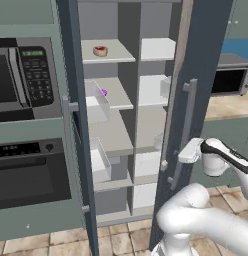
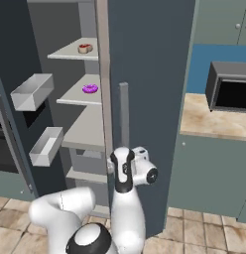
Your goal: There's a steak in the fridge that needs to be moved to the freezer for freezing. Pick up the steak from the fridge, place it on any shelf in the freezer, and close the fridge and freezer doors when done.
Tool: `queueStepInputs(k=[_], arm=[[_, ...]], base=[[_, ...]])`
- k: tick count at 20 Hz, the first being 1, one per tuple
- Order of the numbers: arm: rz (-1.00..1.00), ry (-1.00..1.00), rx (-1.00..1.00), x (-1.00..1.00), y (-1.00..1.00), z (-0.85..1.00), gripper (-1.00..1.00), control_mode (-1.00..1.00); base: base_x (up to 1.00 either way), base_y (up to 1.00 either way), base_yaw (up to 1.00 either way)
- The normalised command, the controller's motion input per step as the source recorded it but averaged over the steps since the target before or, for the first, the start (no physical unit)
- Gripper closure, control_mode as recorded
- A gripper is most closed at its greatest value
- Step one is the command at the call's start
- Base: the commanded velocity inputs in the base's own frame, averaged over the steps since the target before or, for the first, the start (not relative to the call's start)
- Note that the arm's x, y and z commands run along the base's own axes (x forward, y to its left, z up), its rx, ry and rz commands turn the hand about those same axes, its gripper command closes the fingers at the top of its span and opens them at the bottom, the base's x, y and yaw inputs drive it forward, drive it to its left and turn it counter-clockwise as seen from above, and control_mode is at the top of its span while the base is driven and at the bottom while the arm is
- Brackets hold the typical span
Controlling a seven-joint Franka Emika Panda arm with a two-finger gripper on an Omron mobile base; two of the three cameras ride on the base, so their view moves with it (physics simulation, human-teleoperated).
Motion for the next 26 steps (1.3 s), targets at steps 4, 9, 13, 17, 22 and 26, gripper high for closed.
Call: queueStepInputs(k=[4,9,13,17,22,26], arm=[[-0.19,0.0,-0.07,0.56,0.68,0.02,-1.0,-1.0],[-0.15,0.0,-0.02,0.43,0.54,0.16,-1.0,-1.0],[-0.11,0.0,-0.01,0.33,0.34,0.29,-1.0,-1.0],[-0.1,0.0,-0.01,0.46,0.38,0.36,-1.0,-1.0],[-0.06,0.0,-0.02,0.56,0.31,0.46,-1.0,-1.0],[-0.06,0.0,-0.09,0.41,0.24,0.66,-1.0,-1.0]], base=[[0.0,0.0,0.0],[0.0,0.0,0.0],[0.0,0.0,0.0],[0.0,0.0,0.0],[0.0,0.0,0.0],[0.0,0.0,0.0]])
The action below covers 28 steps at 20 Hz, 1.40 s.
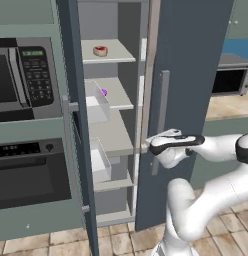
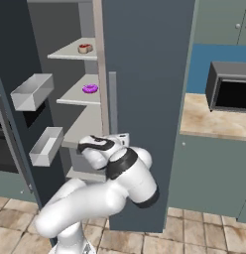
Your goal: There's a steak in the fridge that needs to be moved to the freezer for freezing. Pick up the steak from the fridge, place it on any shelf in the freezer, and close the fridge and freezer doors when done.
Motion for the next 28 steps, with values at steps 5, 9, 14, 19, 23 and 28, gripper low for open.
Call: queueStepInputs(k=[5,9,14,19,23,28], arm=[[-0.08,-0.04,-0.08,0.59,0.23,0.72,-1.0,-1.0],[-0.08,-0.02,-0.05,0.92,0.25,0.47,-1.0,-1.0],[-0.07,-0.02,-0.01,0.95,0.23,0.19,-1.0,-1.0],[-0.09,-0.09,0.0,0.2,0.05,0.43,-1.0,-1.0],[-0.12,-0.08,0.0,-0.09,0.0,0.71,-1.0,-1.0],[-0.12,-0.1,-0.04,0.0,0.05,0.72,-1.0,-1.0]], base=[[0.0,0.0,0.0],[0.0,0.0,0.0],[0.0,0.0,0.0],[0.0,0.0,0.0],[0.0,0.0,0.0],[0.0,0.0,0.0]])
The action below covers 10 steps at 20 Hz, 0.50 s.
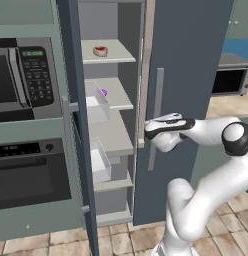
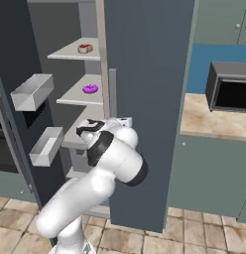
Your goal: There's a steak in the fridge that needs to be moved to the freezer for freezing. Pick up the steak from the fridge, place it on any shelf in the freezer, and close the fridge and freezer doors when done.
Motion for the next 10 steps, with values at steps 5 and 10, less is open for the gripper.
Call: queueStepInputs(k=[5,10], arm=[[-0.11,-0.14,-0.03,-0.24,0.02,0.81,-1.0,-1.0],[-0.1,-0.14,0.0,-0.67,0.0,0.67,-1.0,-1.0]], base=[[0.0,0.0,0.0],[0.0,0.0,0.0]])
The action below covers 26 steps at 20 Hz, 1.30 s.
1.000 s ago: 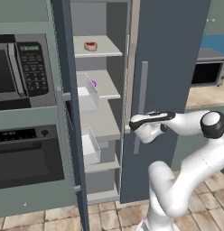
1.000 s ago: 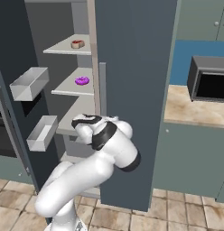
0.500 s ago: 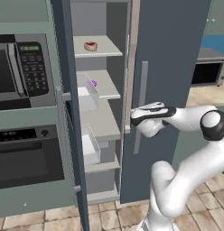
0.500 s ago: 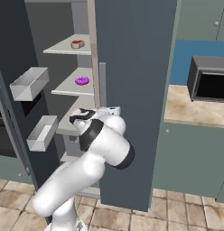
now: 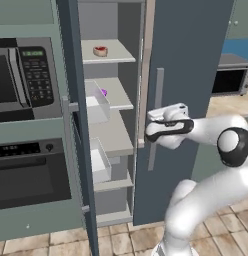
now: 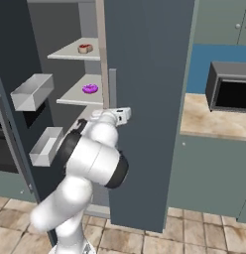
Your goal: There's a steak in the fridge that needs to be moved to the freezer for freezing. Pick up the steak from the fridge, place it on any shelf in the freezer, and close the fridge and freezer doors when done.
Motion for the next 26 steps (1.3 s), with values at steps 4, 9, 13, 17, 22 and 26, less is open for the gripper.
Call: queueStepInputs(k=[4,9,13,17,22,26], arm=[[-0.1,-0.16,0.0,-0.76,0.0,0.67,-1.0,-1.0],[-0.1,-0.06,-0.01,-0.7,0.0,0.79,-1.0,-1.0],[-0.03,0.04,-0.08,-0.56,-0.06,1.0,-1.0,-1.0],[-0.01,0.34,-0.05,-0.73,-0.26,0.92,-1.0,-1.0],[0.0,0.4,0.0,-1.0,-0.37,0.51,-1.0,-1.0],[-0.02,0.1,0.0,-1.0,0.0,-0.46,-1.0,-1.0]], base=[[0.0,0.0,0.0],[0.0,0.0,0.0],[0.0,0.0,0.0],[0.0,0.0,0.0],[0.0,0.0,0.0],[0.0,0.0,0.0]])
